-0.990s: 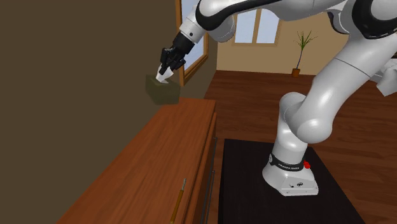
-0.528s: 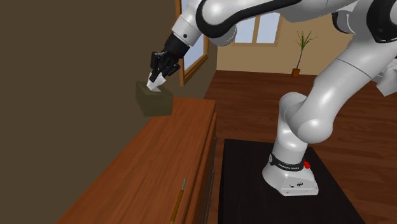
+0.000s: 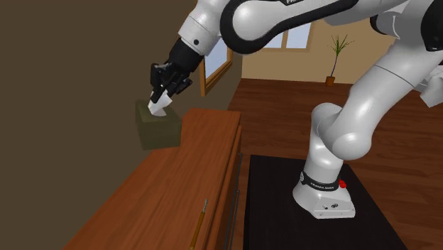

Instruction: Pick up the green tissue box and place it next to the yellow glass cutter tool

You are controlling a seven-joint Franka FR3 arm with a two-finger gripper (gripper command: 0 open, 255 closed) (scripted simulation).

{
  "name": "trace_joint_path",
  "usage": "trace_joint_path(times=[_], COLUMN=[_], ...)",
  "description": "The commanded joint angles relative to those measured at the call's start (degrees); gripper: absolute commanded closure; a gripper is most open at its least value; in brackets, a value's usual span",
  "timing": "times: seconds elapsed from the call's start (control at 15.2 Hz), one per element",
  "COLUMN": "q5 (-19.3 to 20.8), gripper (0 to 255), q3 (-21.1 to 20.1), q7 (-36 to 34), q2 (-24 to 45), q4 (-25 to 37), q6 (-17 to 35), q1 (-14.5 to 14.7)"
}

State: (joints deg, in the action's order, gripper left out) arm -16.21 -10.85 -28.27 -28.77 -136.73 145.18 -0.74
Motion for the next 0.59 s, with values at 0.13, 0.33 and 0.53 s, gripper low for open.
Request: trace_joint_path(times=[0.13, 0.33, 0.53], q5=[1.99, 4.13, 6.95], gripper=[255, 255, 255], q3=[-6.39, -11.22, -16.27], q7=[-7.40, -13.06, -19.00], q2=[2.12, 4.01, 6.32], q4=[2.04, 4.24, 7.03], q6=[1.26, 1.67, 1.81], q1=[-0.55, -1.43, -2.74])
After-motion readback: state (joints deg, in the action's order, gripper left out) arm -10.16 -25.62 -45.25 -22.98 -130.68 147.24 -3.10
